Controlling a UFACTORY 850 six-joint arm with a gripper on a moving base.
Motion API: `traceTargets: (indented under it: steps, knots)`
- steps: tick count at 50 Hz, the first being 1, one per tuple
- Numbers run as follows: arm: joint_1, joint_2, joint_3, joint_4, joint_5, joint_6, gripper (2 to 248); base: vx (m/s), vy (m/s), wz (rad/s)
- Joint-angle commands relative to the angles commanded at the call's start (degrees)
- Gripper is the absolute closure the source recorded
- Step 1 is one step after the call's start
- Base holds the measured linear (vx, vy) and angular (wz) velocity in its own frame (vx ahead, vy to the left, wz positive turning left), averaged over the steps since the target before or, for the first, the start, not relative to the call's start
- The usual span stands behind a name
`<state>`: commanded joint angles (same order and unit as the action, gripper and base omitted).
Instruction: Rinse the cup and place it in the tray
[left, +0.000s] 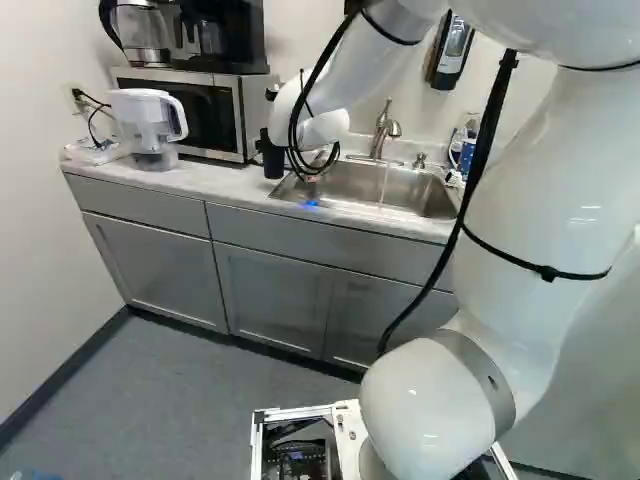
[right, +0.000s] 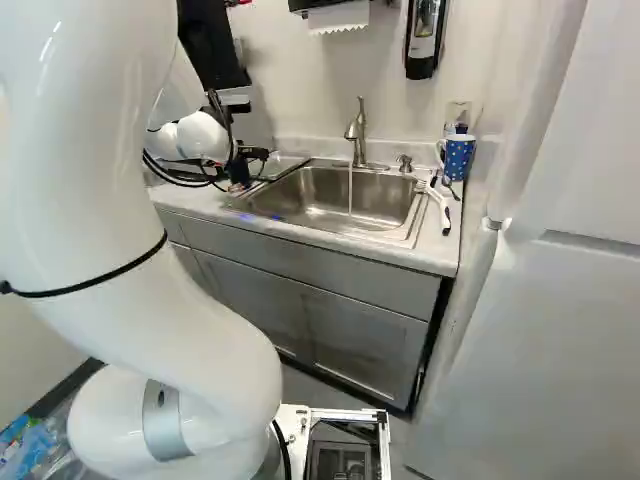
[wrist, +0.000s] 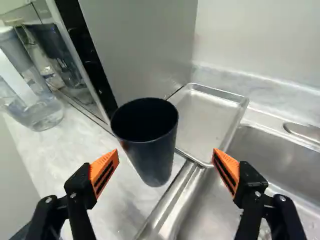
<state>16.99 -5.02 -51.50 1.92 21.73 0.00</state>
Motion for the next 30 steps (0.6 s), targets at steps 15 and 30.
traceTargets:
  steps: [15,30]
  knots:
    - [0.3,-1.5,0.3,0.0,7.8,0.0,3,0.000,0.000,0.000]
    - [0.7,-3.0,0.6,0.0,15.1,0.0,3,0.000,0.000,0.000]
